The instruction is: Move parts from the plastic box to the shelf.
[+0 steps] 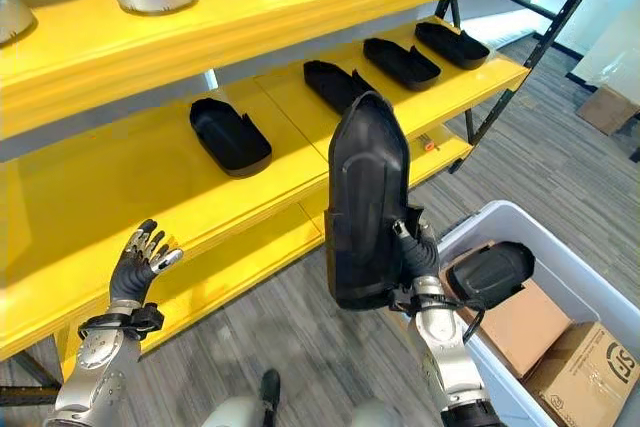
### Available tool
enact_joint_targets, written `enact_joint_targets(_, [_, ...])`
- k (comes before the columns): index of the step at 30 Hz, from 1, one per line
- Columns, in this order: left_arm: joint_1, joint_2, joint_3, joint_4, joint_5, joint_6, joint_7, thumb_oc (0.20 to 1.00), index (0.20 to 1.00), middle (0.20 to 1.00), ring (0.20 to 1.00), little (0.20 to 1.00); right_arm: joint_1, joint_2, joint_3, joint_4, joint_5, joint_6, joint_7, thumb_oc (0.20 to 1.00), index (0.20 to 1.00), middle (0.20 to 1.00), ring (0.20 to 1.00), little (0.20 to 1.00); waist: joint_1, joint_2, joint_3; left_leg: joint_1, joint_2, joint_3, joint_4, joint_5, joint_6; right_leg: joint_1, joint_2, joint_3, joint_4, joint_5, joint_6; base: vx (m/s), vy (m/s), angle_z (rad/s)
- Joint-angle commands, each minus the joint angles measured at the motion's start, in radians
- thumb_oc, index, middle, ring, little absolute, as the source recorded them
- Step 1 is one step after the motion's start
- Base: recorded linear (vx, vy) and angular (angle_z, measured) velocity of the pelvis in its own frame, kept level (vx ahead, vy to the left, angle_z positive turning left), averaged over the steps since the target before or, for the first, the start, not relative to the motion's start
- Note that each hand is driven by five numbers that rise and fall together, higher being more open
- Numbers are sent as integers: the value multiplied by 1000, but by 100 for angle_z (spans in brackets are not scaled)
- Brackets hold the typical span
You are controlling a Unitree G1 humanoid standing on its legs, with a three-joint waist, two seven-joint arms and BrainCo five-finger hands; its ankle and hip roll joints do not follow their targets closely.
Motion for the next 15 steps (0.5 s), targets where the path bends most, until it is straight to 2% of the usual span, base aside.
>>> enact_joint_targets(1, [16,-13,9,-112,53,-45,-29,1000,1000,1000,1000,1000,-28,-49,-78,-104,42,-86,24,200,200,200,200,200,-38,-2,-16,51,-26,-55,-106,33,-71,55,44,-104,-235,117,24,282,-33,108])
enact_joint_targets(3, [44,-41,5,-109,56,-48,-46,1000,1000,1000,1000,1000,16,-54,-100,-117,41,-90,35,200,200,200,200,200,-43,-20,-33,71,-45,-59,-106,20,-82,136,38,-106,-353,132,17,258,-103,101])
enact_joint_targets(7, [100,-66,27,-119,42,-43,-47,1000,1000,1000,1000,1000,59,-70,-140,-140,46,-92,42,200,200,200,200,200,-41,-19,-62,81,-30,-57,-76,-8,-97,189,34,-138,-371,110,-1,145,-143,34])
enact_joint_targets(8, [103,-71,30,-121,38,-42,-45,1000,1000,1000,1000,1000,60,-77,-143,-145,54,-94,47,200,200,200,200,200,-40,-23,-54,60,-39,-57,0,-26,-112,201,31,-144,-369,97,-11,-9,-197,32])
enact_joint_targets(9, [97,-75,31,-125,28,-45,-44,1000,1000,1000,1000,1000,49,-97,-147,-155,60,-102,49,200,200,200,200,200,-36,-33,-23,-20,-63,-48,165,-40,-143,202,20,-147,-358,85,-27,-115,-130,38])
enact_joint_targets(11, [86,-75,30,-131,23,-44,-44,1000,1000,1000,1000,1000,39,-108,-151,-160,65,-106,46,200,200,200,200,200,-40,-33,-12,-63,-45,-23,228,-48,-153,188,14,-161,-335,75,-32,-115,-37,60])
enact_joint_targets(12, [81,-71,33,-138,17,-43,-42,1000,1000,1000,1000,1000,27,-116,-152,-159,64,-107,34,200,200,200,200,200,-49,-47,-3,-52,50,43,248,-61,-145,179,-5,-173,-306,66,-39,-52,0,72])
enact_joint_targets(13, [82,-72,30,-141,20,-42,-39,1000,1000,1000,1000,1000,25,-114,-148,-159,62,-107,28,200,200,200,200,200,-45,-51,-4,-36,97,50,229,-49,-146,178,-10,-170,-297,58,-38,-52,20,62])
enact_joint_targets(14, [86,-70,31,-146,23,-41,-38,1000,1000,1000,1000,1000,31,-114,-150,-163,62,-106,25,200,200,200,200,200,-50,-51,-10,-24,149,52,199,-25,-149,172,-19,-172,-289,52,-35,-2,45,33])
enact_joint_targets(15, [91,-72,31,-152,28,-39,-35,1000,1000,1000,1000,1000,46,-113,-155,-171,66,-107,24,200,200,200,200,200,-60,-45,-21,2,233,64,140,35,-164,162,-31,-186,-265,39,-32,0,83,37])
